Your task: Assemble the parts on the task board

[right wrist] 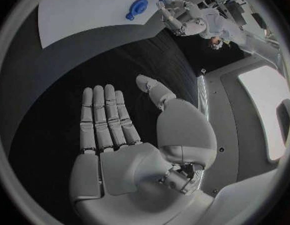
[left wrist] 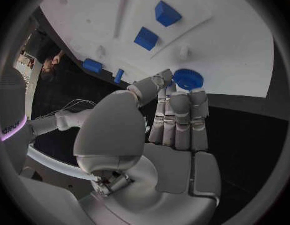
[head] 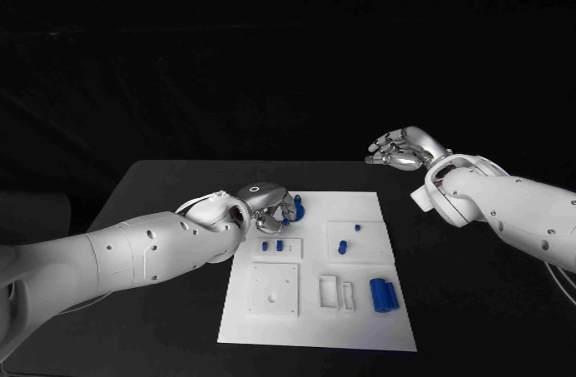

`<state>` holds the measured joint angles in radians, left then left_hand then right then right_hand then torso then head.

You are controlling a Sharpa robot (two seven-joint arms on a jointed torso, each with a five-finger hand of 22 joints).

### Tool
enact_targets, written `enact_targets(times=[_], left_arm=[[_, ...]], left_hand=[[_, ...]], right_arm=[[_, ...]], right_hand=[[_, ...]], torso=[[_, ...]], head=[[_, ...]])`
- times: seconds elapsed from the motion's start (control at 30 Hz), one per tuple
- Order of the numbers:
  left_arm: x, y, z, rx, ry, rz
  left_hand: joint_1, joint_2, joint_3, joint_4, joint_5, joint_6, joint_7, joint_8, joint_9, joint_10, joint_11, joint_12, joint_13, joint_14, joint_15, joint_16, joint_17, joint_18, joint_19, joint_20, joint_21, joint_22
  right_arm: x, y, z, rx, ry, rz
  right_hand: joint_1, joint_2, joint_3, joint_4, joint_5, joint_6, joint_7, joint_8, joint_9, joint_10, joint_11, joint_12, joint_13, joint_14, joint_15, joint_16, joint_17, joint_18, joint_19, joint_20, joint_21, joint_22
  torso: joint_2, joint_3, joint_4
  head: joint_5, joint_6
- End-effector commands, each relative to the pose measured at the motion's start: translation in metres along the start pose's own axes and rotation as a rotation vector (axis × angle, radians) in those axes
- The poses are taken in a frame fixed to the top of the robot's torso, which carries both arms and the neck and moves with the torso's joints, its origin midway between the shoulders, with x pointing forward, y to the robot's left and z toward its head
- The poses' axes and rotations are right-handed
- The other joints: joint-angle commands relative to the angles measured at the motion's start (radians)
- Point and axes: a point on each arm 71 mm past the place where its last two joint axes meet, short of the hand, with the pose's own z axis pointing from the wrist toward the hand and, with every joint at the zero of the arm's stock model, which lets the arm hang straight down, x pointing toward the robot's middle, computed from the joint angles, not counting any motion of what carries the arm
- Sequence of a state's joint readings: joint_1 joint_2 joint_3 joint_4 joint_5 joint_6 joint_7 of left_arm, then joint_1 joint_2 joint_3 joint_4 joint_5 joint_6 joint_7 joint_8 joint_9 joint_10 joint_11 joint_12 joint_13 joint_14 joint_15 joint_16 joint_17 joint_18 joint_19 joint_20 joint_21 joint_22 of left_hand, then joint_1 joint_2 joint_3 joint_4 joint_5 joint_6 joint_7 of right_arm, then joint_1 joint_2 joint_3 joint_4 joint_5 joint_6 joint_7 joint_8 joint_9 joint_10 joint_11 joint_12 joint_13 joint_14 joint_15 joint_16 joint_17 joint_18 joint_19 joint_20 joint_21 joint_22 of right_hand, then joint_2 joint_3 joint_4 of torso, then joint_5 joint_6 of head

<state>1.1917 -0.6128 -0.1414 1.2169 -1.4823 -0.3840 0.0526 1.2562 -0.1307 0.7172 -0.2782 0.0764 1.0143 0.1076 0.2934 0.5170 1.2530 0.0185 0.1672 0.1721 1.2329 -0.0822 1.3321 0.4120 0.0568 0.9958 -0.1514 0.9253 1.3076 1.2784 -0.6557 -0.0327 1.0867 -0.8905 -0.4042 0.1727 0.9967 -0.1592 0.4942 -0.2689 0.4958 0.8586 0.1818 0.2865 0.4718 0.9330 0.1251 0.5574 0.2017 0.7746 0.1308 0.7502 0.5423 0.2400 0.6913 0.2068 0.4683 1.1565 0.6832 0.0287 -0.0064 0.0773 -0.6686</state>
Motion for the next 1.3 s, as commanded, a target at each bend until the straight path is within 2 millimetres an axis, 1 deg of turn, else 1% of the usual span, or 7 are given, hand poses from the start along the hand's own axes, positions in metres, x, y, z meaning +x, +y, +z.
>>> enact_targets(times=[0.03, 0.13, 0.23, 0.37, 0.53, 0.8, 1.3], left_arm=[[-0.002, 0.003, -0.002, -0.011, -0.005, -0.022], [-0.002, 0.009, -0.006, -0.026, -0.003, -0.027], [-0.003, 0.012, -0.008, -0.034, 0.001, -0.028], [-0.003, 0.014, -0.009, -0.041, 0.004, -0.029], [-0.002, 0.015, -0.009, -0.044, 0.009, -0.030], [-0.003, 0.020, -0.013, -0.054, 0.015, -0.036], [-0.001, 0.018, -0.011, -0.048, 0.023, -0.041]], left_hand=[[-0.001, 0.008, -0.004, 0.003, -0.001, 0.008, 0.002, 0.004, 0.001, 0.078, 0.011, 0.004, 0.034, 0.008, -0.001, 0.000, 0.001, 0.037, 0.006, -0.026, 0.004, 0.010], [0.000, 0.009, -0.003, 0.003, 0.000, 0.008, 0.002, 0.004, 0.001, 0.078, 0.011, 0.003, 0.034, 0.008, -0.001, 0.000, 0.001, 0.037, 0.006, -0.026, 0.004, 0.010], [0.000, 0.009, -0.003, 0.003, 0.000, 0.008, 0.002, 0.004, 0.001, 0.078, 0.011, 0.003, 0.034, 0.008, -0.001, 0.000, 0.001, 0.037, 0.006, -0.026, 0.004, 0.010], [-0.001, 0.008, -0.003, 0.004, 0.000, 0.008, 0.002, 0.004, 0.001, 0.078, 0.011, 0.002, 0.034, 0.008, -0.001, -0.001, 0.001, 0.037, 0.006, -0.026, 0.003, 0.010], [-0.001, 0.008, -0.003, 0.004, 0.000, 0.008, 0.002, 0.004, 0.001, 0.078, 0.011, 0.001, 0.035, 0.008, -0.001, -0.001, 0.001, 0.037, 0.006, -0.026, 0.003, 0.010], [-0.001, 0.008, -0.004, 0.004, 0.000, 0.007, 0.002, 0.004, 0.000, 0.077, 0.011, 0.001, 0.035, 0.007, -0.001, -0.001, 0.001, 0.036, 0.006, -0.026, 0.003, 0.009], [-0.003, 0.008, -0.004, 0.005, -0.002, 0.007, 0.002, 0.003, 0.000, 0.078, 0.011, -0.001, 0.036, 0.007, -0.001, -0.002, 0.002, 0.036, 0.005, -0.026, 0.002, 0.009]], right_arm=[[0.001, 0.001, 0.000, -0.013, 0.012, 0.001], [0.001, 0.001, 0.000, -0.012, 0.011, 0.001], [0.001, 0.001, 0.000, -0.012, 0.011, 0.001], [0.001, 0.001, 0.000, -0.012, 0.011, 0.001], [0.001, 0.001, 0.000, -0.012, 0.011, 0.001], [0.000, 0.000, -0.001, -0.011, 0.011, 0.000], [0.001, 0.001, 0.000, -0.012, 0.012, 0.001]], right_hand=[[0.001, 0.006, -0.005, 0.003, 0.007, -0.006, 0.003, 0.002, -0.001, 0.000, 0.001, 0.005, -0.001, -0.006, 0.000, 0.006, -0.002, 0.014, -0.002, 0.009, -0.005, 0.002], [0.001, 0.006, -0.005, 0.002, 0.007, -0.006, 0.003, 0.002, -0.001, 0.000, 0.001, 0.005, -0.002, -0.006, 0.000, 0.006, -0.002, 0.014, -0.002, 0.009, -0.005, 0.002], [0.001, 0.006, -0.005, 0.002, 0.007, -0.006, 0.003, 0.002, -0.001, 0.000, 0.001, 0.005, -0.002, -0.006, 0.000, 0.006, -0.002, 0.014, -0.002, 0.009, -0.005, 0.002], [0.001, 0.006, -0.005, 0.002, 0.007, -0.006, 0.003, 0.002, -0.001, 0.000, 0.001, 0.005, -0.002, -0.006, 0.000, 0.006, -0.003, 0.014, -0.002, 0.009, -0.006, 0.002], [0.001, 0.006, -0.005, 0.002, 0.007, -0.006, 0.003, 0.002, -0.001, 0.000, 0.001, 0.005, -0.002, -0.006, 0.000, 0.007, -0.003, 0.014, -0.002, 0.009, -0.006, 0.002], [0.001, 0.006, -0.005, 0.002, 0.006, -0.006, 0.003, 0.002, -0.001, 0.000, 0.001, 0.006, -0.003, -0.006, 0.000, 0.007, -0.004, 0.014, -0.002, 0.009, -0.006, 0.003], [0.002, 0.007, -0.004, 0.002, 0.006, -0.005, 0.003, 0.003, -0.002, 0.000, 0.001, 0.006, -0.004, -0.007, 0.000, 0.008, -0.005, 0.015, -0.001, 0.009, -0.007, 0.003]], torso=[[0.001, 0.0001, -0.0001], [0.001, -0.0004, -0.0008], [0.000, -0.0006, 0.0000], [0.000, -0.0004, 0.0005], [0.000, -0.0009, -0.0007], [0.000, 0.0003, -0.0013], [0.001, -0.0001, -0.0010]], head=[[0.001, -0.001], [0.001, -0.001], [0.000, -0.002], [0.000, -0.005], [0.002, -0.004], [0.002, -0.007], [0.004, -0.009]])
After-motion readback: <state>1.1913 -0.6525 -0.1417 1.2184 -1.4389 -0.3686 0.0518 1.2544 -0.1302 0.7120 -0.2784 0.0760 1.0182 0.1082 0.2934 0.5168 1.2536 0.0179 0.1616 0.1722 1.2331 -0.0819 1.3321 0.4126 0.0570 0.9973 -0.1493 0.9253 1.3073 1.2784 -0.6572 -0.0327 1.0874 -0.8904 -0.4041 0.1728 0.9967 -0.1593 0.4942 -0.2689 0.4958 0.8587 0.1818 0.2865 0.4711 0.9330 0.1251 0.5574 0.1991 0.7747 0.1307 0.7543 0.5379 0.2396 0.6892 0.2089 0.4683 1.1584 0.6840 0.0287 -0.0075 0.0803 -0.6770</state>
